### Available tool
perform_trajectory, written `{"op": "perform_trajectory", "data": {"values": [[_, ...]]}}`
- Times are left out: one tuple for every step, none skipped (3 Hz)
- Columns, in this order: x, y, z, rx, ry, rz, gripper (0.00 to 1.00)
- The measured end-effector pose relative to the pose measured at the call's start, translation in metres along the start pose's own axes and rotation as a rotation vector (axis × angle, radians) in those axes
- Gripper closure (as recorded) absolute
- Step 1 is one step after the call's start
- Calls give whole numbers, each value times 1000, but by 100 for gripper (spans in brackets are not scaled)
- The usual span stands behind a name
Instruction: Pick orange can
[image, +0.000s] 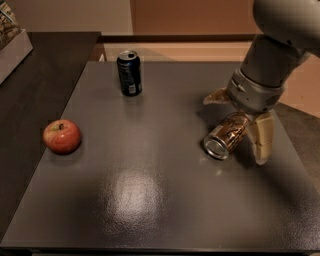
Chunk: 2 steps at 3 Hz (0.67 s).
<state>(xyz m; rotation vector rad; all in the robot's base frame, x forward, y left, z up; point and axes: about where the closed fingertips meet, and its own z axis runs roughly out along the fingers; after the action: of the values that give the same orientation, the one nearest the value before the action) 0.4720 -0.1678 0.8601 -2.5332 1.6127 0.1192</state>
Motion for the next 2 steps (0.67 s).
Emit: {"op": "perform_trajectory", "data": {"values": [[5, 3, 12, -25, 8, -2, 0], [9, 5, 18, -35, 6, 3, 16]]}}
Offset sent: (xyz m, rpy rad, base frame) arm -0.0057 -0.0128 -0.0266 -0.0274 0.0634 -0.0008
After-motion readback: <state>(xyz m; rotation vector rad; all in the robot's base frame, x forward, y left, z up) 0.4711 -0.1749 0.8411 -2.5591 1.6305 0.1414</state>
